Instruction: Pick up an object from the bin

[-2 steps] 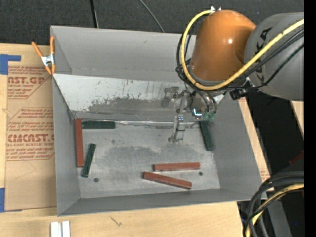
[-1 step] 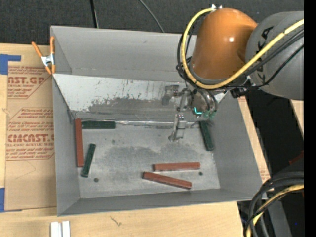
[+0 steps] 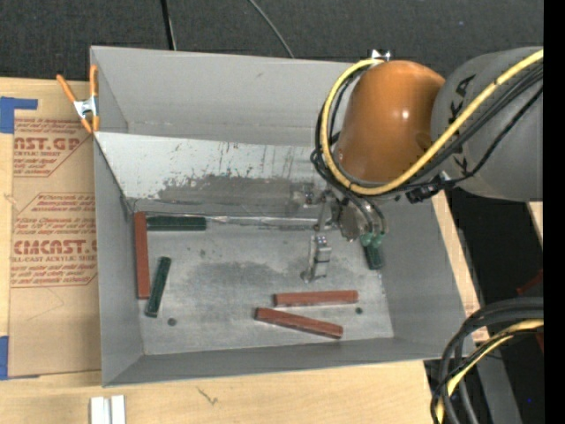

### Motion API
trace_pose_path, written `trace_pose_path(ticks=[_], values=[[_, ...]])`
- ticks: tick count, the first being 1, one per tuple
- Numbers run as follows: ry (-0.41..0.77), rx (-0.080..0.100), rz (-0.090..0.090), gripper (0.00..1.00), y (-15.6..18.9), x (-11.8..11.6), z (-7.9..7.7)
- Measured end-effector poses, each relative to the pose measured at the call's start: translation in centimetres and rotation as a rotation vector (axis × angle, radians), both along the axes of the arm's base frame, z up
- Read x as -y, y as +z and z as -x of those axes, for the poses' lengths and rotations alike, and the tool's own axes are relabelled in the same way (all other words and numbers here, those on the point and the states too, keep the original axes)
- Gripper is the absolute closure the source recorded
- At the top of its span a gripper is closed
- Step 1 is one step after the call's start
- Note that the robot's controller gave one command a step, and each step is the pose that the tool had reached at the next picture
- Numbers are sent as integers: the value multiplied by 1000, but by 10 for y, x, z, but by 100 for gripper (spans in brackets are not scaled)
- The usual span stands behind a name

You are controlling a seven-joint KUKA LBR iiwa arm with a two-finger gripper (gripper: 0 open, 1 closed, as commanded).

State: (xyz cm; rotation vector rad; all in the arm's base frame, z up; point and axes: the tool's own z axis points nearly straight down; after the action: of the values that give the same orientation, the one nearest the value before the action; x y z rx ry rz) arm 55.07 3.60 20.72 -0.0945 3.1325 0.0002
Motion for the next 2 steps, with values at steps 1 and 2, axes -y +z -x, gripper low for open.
trace_pose_path(ticks=[1, 2], values=[[-7, -7, -2, 0, -37, 39, 17], [2, -6, 5, 0, -65, 53, 34]])
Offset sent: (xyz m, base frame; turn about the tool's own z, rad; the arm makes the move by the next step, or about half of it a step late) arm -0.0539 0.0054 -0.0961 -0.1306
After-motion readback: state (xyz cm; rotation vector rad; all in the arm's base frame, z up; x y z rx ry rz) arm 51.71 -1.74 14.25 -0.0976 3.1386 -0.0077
